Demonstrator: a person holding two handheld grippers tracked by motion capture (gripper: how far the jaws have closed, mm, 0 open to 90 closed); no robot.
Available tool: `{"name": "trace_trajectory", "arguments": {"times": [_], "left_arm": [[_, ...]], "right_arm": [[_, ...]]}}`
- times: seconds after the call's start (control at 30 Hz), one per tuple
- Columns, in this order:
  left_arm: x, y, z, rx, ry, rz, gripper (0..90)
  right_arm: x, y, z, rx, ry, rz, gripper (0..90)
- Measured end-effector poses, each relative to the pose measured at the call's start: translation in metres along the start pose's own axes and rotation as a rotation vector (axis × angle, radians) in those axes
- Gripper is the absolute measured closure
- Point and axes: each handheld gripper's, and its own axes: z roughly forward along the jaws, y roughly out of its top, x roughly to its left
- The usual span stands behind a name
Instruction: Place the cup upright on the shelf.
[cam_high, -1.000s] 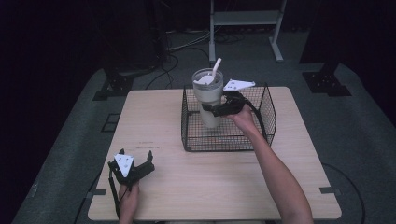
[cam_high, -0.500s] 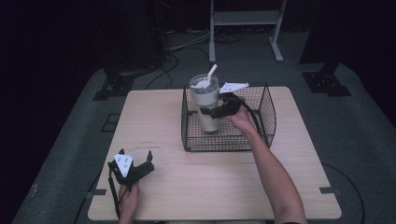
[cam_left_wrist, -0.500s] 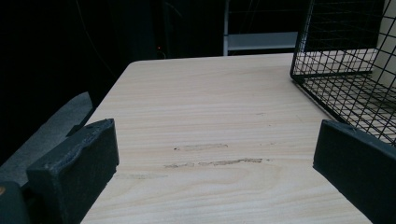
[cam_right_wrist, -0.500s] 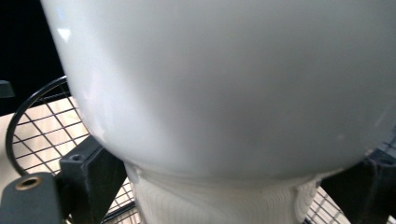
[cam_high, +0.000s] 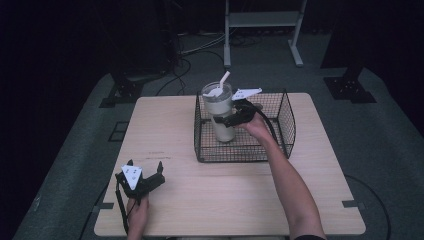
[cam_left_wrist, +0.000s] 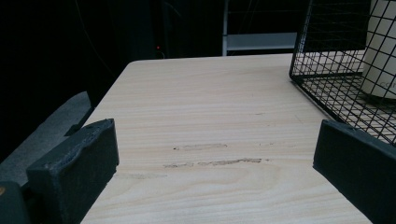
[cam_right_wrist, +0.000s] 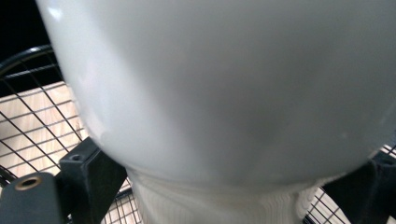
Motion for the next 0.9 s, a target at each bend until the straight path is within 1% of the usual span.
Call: {"name": "trace_trajectory", "arguments": {"times": [0.13,0.17,0.23,0.27,0.3,0.33,0.43,0.47,0.5,0.53,0.57,0.6,0.63,0.7,0.77,0.8,0.9], "left_arm": [[0.000,0.000,0.000,0.000,-0.002,0.000,0.0],[0.000,0.000,0.000,0.000,-0.003,-0.001,0.0],[0.000,0.000,0.000,0.000,-0.003,-0.002,0.0],[0.000,0.000,0.000,-0.001,-0.003,-0.003,0.0],[0.000,0.000,0.000,-0.001,-0.003,-0.003,0.0],[0.000,0.000,0.000,0.000,-0.004,-0.002,0.0],[0.000,0.000,0.000,0.001,-0.005,-0.001,0.0],[0.000,0.000,0.000,0.000,-0.004,-0.001,0.0],[0.000,0.000,0.000,0.001,-0.005,0.001,0.0],[0.000,0.000,0.000,0.002,-0.006,0.003,0.0],[0.000,0.000,0.000,0.003,-0.005,0.005,0.0],[0.000,0.000,0.000,0.003,-0.006,0.006,0.0],[-0.001,0.000,0.000,0.002,-0.006,0.006,0.0],[-0.001,0.000,0.000,0.001,-0.005,0.006,0.0],[-0.001,0.000,0.000,0.002,-0.004,0.007,0.0],[-0.001,0.000,0.000,0.001,-0.005,0.007,0.0],[-0.001,0.000,0.000,0.001,-0.006,0.008,0.0]], "right_arm": [[-0.002,-0.002,0.001,0.005,0.006,0.000,9.0],[-0.003,-0.004,0.004,0.029,0.002,-0.009,9.0],[-0.003,-0.004,0.004,0.025,0.006,-0.016,9.0],[-0.003,-0.004,0.003,0.013,0.009,-0.017,9.0],[-0.004,-0.004,0.004,0.019,0.005,-0.010,9.0],[-0.005,-0.006,0.003,0.012,0.012,-0.005,9.0],[-0.007,-0.007,0.002,0.022,0.009,-0.007,8.9],[-0.007,-0.008,0.001,0.008,0.011,-0.011,8.9],[-0.008,-0.010,0.000,0.014,0.000,-0.015,8.9],[-0.008,-0.010,0.000,0.014,0.000,-0.015,8.9],[-0.009,-0.010,-0.002,0.010,-0.002,-0.019,8.9],[-0.010,-0.012,-0.002,0.018,-0.012,-0.034,8.8],[-0.011,-0.015,-0.005,0.007,-0.015,-0.044,8.8],[-0.012,-0.017,-0.006,-0.004,-0.013,-0.043,8.8],[-0.011,-0.019,-0.007,-0.009,-0.010,-0.056,8.7],[-0.010,-0.019,-0.006,-0.008,-0.009,-0.070,8.7],[-0.010,-0.018,-0.006,-0.006,-0.011,-0.069,8.6]]}}
